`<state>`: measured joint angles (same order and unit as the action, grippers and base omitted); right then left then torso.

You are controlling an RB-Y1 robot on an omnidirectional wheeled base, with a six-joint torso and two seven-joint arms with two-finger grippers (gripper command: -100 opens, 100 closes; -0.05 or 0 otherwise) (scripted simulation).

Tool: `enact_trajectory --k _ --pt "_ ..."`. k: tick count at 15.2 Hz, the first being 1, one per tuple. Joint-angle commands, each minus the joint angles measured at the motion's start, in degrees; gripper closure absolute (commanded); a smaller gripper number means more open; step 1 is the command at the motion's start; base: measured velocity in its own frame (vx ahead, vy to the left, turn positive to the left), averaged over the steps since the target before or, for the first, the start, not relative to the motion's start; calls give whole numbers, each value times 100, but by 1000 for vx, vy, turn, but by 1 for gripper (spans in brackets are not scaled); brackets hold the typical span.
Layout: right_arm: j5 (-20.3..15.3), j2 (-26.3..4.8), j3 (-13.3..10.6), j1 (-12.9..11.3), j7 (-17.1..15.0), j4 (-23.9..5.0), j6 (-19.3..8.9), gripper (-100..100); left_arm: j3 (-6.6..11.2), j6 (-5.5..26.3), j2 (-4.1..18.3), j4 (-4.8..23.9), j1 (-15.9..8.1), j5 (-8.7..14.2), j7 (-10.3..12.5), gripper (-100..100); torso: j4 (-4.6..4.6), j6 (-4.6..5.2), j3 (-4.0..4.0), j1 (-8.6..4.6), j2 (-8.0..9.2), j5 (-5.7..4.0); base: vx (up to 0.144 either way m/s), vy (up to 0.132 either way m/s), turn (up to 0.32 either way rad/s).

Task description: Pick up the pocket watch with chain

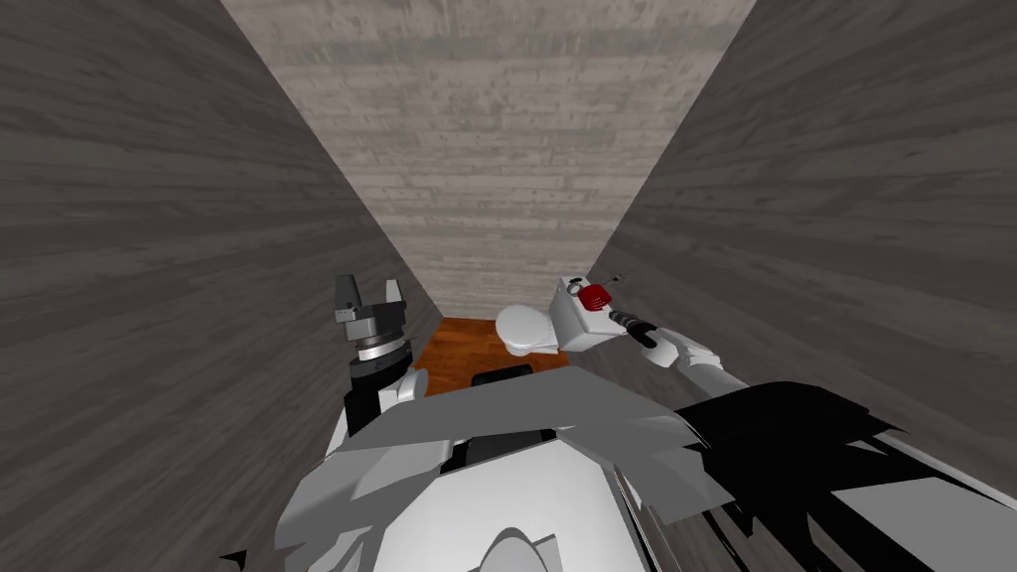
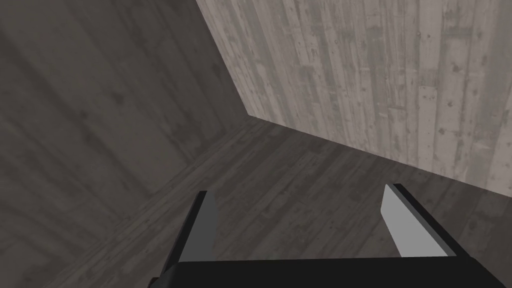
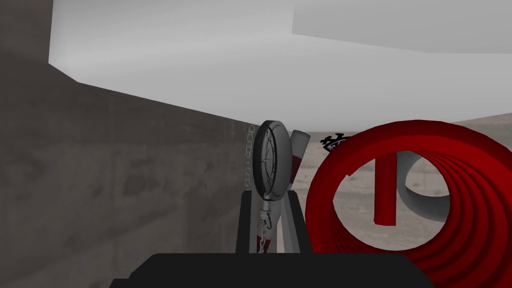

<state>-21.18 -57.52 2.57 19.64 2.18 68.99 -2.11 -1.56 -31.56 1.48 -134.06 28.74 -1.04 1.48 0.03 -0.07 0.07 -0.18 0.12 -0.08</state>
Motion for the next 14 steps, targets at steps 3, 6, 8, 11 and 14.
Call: enact_trajectory --k 3,6,8,11,14 --pt "-65 43 138 322 80 388 138 100 1 0 0 0 2 0 0 0 -4 14 -10 1 -20 3 81 -9 -249" --pt "-120 73 252 597 151 728 276 100 1 -1 0 -1 3 0 0 0 -17 5 -44 8 -77 0 205 13 -343" --pt "-148 89 309 734 187 895 346 100 1 -1 0 -1 2 0 0 0 -17 -11 -47 8 -81 2 137 3 -149" --pt "-204 119 423 1009 259 1227 485 100 1 -1 0 -1 3 0 0 0 -18 -6 -45 13 -77 1 152 25 -247" --pt "-260 150 537 1283 330 1554 623 100 1 -1 0 -1 3 0 0 0 -17 -5 -44 17 -76 5 150 33 -269"
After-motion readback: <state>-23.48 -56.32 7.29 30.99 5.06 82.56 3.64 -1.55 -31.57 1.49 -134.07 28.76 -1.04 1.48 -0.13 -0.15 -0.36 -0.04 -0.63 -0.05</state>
